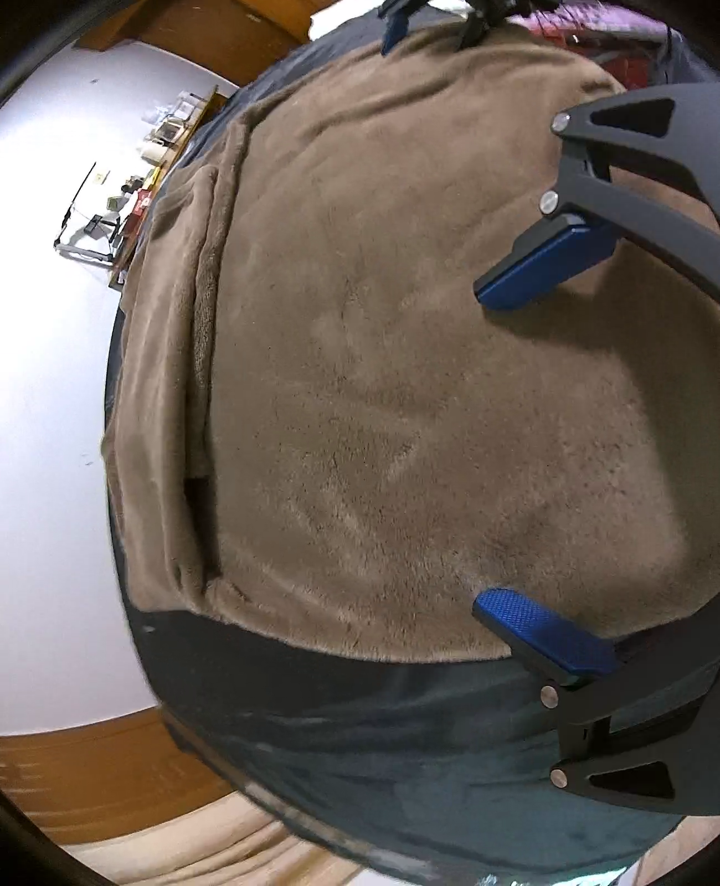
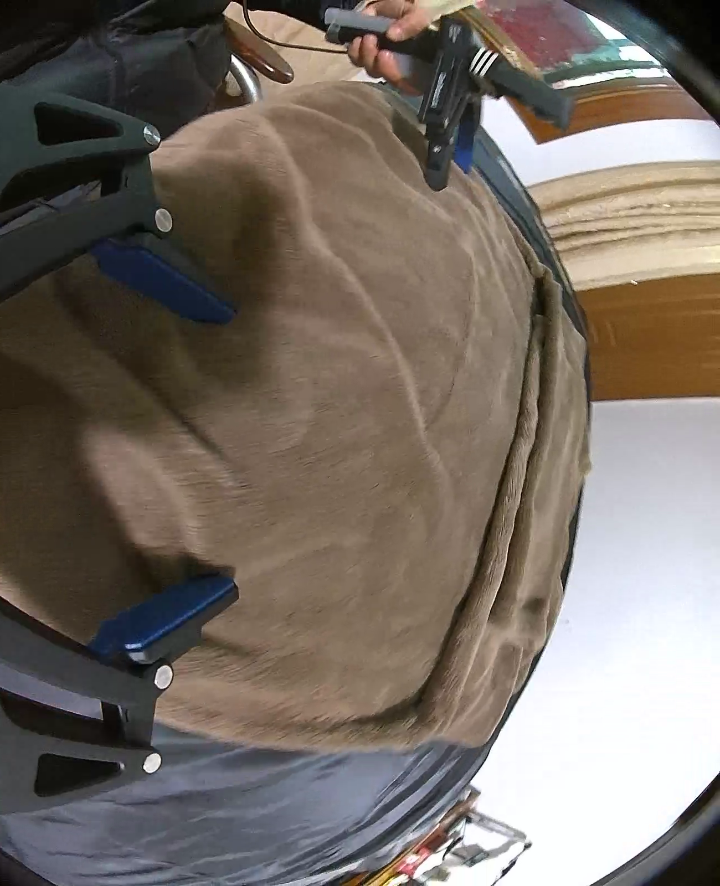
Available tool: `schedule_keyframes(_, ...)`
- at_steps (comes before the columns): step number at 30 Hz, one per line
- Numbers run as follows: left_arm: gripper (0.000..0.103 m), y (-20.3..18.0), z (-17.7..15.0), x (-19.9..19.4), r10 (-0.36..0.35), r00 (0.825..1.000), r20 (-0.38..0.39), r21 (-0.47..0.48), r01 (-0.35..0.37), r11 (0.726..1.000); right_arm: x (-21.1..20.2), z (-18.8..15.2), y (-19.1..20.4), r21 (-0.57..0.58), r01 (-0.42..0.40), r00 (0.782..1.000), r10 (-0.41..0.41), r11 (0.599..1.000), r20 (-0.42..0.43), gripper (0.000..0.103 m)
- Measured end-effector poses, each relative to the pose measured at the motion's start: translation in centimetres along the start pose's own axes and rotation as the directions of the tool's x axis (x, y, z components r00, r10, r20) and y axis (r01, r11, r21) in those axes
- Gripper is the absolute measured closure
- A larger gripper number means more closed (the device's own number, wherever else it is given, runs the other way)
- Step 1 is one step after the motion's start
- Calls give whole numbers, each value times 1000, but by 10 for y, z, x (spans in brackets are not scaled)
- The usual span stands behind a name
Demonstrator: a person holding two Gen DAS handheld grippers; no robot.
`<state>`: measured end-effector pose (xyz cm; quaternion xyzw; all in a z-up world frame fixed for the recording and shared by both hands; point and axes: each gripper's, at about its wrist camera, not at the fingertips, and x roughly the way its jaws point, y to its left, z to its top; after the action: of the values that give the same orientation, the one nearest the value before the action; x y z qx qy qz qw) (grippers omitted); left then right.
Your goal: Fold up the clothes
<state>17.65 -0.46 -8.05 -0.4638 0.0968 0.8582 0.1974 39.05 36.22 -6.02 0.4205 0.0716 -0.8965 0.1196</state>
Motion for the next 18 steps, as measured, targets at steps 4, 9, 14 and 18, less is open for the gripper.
schedule_keyframes(4, 1, -2, -11, -7, 27, 999, 45, 26, -28, 999, -11, -14, 3, 15, 32, 999, -32, 999, 29, 7)
schedule_keyframes(9, 1, 0, -38, -25, 39, 994, 98, 60, -45, 997, -27, -30, 12, 34, 91, 994, -93, 995, 63, 7)
schedule_keyframes(14, 1, 16, -76, -60, 3, 986, 164, 62, -13, 998, -42, -47, 21, 54, 150, 983, -154, 987, 95, 7)
schedule_keyframes(18, 1, 16, -99, -73, 5, 980, 199, 78, -21, 997, -55, -60, 29, 71, 196, 972, -203, 978, 120, 7)
